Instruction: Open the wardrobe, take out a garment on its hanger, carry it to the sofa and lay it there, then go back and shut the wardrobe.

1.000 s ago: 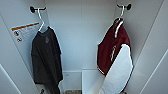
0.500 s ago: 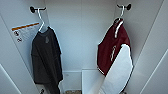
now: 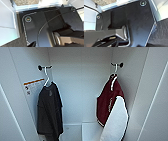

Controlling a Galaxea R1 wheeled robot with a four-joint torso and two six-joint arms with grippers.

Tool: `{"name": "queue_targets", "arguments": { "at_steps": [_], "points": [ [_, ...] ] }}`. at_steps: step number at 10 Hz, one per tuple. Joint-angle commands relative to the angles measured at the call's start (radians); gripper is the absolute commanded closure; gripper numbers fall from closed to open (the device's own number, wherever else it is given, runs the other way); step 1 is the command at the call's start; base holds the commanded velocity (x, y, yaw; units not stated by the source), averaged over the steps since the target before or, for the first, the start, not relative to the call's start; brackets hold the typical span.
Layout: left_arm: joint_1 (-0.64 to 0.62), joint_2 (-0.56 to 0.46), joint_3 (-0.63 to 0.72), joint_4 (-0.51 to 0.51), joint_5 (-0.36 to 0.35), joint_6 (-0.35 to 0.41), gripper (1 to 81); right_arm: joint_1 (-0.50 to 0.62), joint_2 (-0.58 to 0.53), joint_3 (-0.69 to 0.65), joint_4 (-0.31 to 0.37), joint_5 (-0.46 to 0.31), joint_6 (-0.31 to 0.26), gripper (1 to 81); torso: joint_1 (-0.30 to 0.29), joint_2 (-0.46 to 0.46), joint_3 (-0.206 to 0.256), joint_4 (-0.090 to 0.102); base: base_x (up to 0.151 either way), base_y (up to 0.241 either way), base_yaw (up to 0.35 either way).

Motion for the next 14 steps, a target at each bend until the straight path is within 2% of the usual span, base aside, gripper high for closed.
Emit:
{"name": "queue_targets", "arguments": {
  "at_steps": [1, 3, 5, 6, 7, 9, 10, 14],
  "points": [
    [-0.081, -0.049, 0.076, 0.01, 0.055, 0.007, 1.0, 0.039, 0.002, 0.005, -0.006, -0.058, -0.004, 1.0, 0.001, 0.0, -0.002, 0.0, 0.0, 0.0, 0.0],
    [-0.135, -0.159, 0.255, 0.014, 0.056, 0.007, 1.0, 0.04, 0.0, 0.005, -0.004, -0.055, -0.004, 1.0, 0.001, 0.0, 0.001, 0.0, 0.0, 0.0, 0.0],
    [-0.21, -0.224, 0.352, 0.002, 0.07, -0.003, 1.0, 0.039, 0.002, 0.005, 0.003, -0.049, -0.002, 1.0, 0.001, 0.0, 0.001, 0.0, 0.0, 0.0, 0.0],
    [-0.252, -0.226, 0.349, -0.001, 0.085, -0.005, 1.0, 0.039, 0.002, 0.008, 0.006, -0.049, -0.002, 1.0, 0.001, 0.0, 0.001, 0.0, 0.0, 0.0, 0.0],
    [-0.295, -0.223, 0.348, -0.001, 0.131, -0.006, 1.0, 0.04, 0.002, 0.008, 0.008, -0.049, -0.002, 1.0, 0.001, 0.0, 0.001, 0.0, 0.0, 0.0, 0.0],
    [-0.37, -0.229, 0.343, -0.007, 0.162, -0.049, 1.0, 0.04, 0.0, 0.007, 0.006, -0.049, -0.002, 1.0, 0.001, 0.0, 0.001, 0.0, 0.0, 0.0, 0.0],
    [-0.41, -0.235, 0.343, -0.01, 0.208, -0.06, 1.0, 0.04, 0.002, 0.005, 0.006, -0.049, -0.002, 1.0, 0.001, 0.0, 0.001, 0.0, 0.0, 0.0, 0.0],
    [-0.569, -0.235, 0.34, -0.009, 0.302, -0.1, 1.0, 0.045, 0.002, 0.005, 0.008, -0.052, -0.001, 1.0, 0.001, 0.0, 0.0, 0.0, 0.0, 0.0, 0.0]
  ]
}}
